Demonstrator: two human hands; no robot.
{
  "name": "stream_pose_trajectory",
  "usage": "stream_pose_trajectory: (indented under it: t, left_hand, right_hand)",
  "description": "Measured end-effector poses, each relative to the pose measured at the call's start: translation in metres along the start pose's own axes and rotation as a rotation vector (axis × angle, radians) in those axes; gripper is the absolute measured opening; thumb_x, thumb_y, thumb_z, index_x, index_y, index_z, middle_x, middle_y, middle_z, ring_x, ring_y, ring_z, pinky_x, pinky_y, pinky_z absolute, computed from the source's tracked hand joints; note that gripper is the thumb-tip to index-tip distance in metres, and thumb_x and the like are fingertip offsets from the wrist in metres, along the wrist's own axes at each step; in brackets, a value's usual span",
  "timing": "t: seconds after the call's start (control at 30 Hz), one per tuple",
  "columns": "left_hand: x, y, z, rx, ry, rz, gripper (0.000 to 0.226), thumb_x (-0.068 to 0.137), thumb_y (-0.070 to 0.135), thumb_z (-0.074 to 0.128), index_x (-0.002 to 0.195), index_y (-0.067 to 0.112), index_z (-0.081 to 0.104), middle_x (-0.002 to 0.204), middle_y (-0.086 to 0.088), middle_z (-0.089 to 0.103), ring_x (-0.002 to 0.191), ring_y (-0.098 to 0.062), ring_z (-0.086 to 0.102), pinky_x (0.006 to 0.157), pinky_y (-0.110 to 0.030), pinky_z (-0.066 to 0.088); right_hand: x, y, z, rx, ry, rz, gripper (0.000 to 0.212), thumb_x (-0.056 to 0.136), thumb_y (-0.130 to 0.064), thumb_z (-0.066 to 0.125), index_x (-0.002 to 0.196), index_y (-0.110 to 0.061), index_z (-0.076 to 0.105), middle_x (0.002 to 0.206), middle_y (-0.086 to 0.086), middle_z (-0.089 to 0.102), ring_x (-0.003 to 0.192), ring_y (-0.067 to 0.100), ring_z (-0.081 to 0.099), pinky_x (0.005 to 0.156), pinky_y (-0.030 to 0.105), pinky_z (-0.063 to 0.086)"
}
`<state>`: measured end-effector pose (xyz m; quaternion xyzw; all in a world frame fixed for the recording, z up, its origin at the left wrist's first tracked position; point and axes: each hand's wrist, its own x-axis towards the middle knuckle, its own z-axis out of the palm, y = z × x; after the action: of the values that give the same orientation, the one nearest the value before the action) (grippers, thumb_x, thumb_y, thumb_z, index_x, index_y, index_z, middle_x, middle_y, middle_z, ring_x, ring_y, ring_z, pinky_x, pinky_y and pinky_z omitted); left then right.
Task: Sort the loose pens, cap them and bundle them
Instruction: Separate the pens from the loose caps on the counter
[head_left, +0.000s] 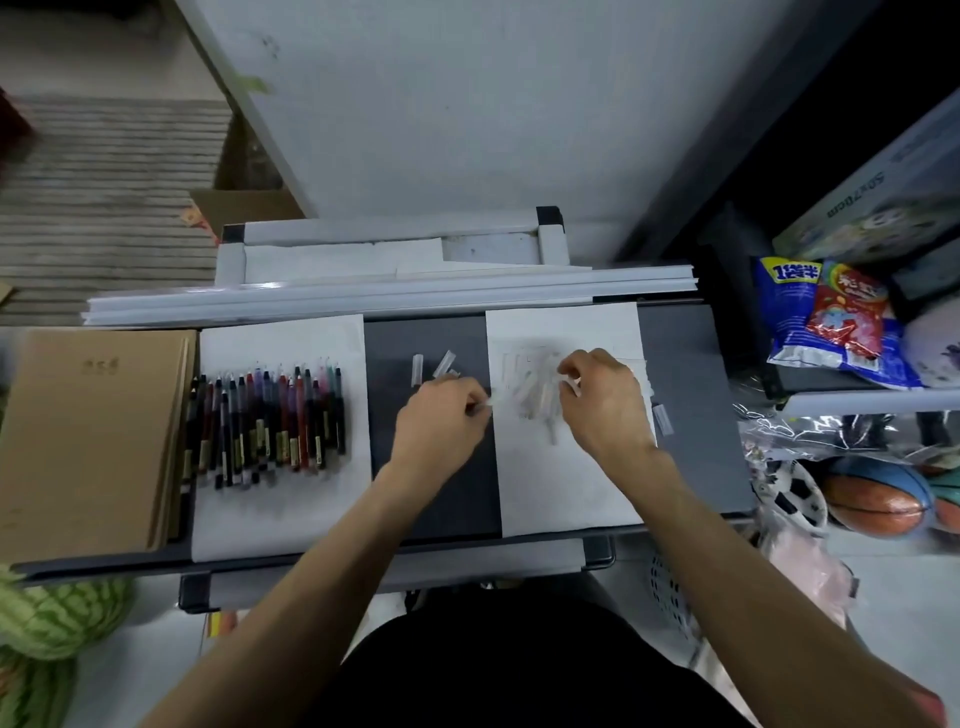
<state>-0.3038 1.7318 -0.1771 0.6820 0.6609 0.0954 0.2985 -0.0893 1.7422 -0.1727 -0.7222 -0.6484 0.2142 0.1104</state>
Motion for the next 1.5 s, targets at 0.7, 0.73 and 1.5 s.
stream_pose_trajectory:
  t: [0.7,0.73,1.5]
  left_hand:
    - [-0.002,-0.054,-0.035,-0.093,0.137,-0.252,0.015,0.090,0.019,0.071,0.104,0.016,0.074,0.098,-0.002,0.074,0.091,-0.023,0.070,0.079,-0.032,0.054]
    - [0.002,-0.055,-0.037,-0.051,0.104,-0.248,0.023,0.089,0.020,0.072,0.112,0.015,0.071,0.104,-0.005,0.072,0.095,-0.026,0.068,0.081,-0.033,0.053]
    - [0.035,0.005,-0.013,-0.081,-0.024,-0.079,0.034,0.089,0.014,0.066,0.122,0.024,0.064,0.101,-0.001,0.069,0.091,-0.023,0.063,0.075,-0.033,0.052]
  right_hand:
    - [0.037,-0.098,0.041,-0.271,-0.303,-0.538,0.052,0.088,-0.017,0.068,0.139,-0.023,0.057,0.141,0.003,0.048,0.128,0.027,0.046,0.100,0.037,0.046]
    - [0.039,-0.100,0.043,-0.308,-0.303,-0.552,0.047,0.088,-0.018,0.067,0.134,-0.022,0.059,0.137,0.003,0.048,0.126,0.027,0.047,0.096,0.037,0.046]
    - [0.022,0.002,-0.023,-0.291,-0.085,-0.109,0.033,0.097,-0.031,0.061,0.130,-0.027,0.064,0.120,-0.003,0.066,0.116,0.023,0.057,0.089,0.035,0.046]
